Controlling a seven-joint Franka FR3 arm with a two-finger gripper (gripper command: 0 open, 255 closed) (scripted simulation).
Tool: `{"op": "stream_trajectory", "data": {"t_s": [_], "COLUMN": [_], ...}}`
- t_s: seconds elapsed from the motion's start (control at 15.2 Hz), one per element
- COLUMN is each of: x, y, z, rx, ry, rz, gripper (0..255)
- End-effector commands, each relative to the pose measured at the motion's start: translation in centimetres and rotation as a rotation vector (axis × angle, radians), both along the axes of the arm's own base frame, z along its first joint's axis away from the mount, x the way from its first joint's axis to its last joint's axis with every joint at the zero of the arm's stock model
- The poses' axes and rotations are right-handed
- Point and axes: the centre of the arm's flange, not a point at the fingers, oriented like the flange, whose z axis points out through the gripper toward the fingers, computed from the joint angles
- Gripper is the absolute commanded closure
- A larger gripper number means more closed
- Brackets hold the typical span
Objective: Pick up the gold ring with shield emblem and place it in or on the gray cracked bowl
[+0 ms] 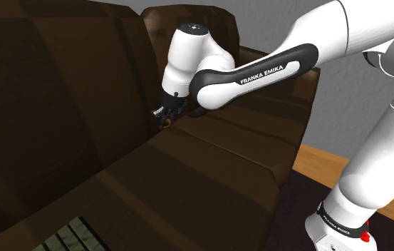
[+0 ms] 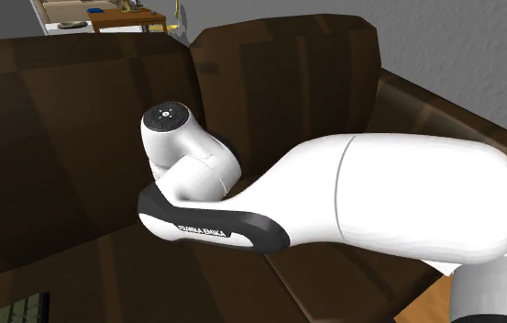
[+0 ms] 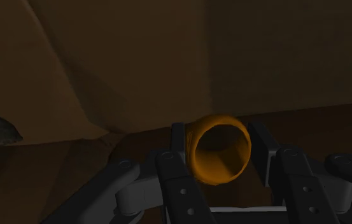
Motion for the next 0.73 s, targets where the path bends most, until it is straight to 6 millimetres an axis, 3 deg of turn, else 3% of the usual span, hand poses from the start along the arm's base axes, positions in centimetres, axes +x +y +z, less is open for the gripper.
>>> {"op": "stream_trajectory", "data": {"t_s": [0.0,0.66], "x": [0.6,4.9], "y": [-3.1,-15.6], "z": [0.2,0.2], "rx": [0.001,0.001], "ry": [-0.001,-0.001], "rz": [0.001,0.001], "gripper": [255,255]}}
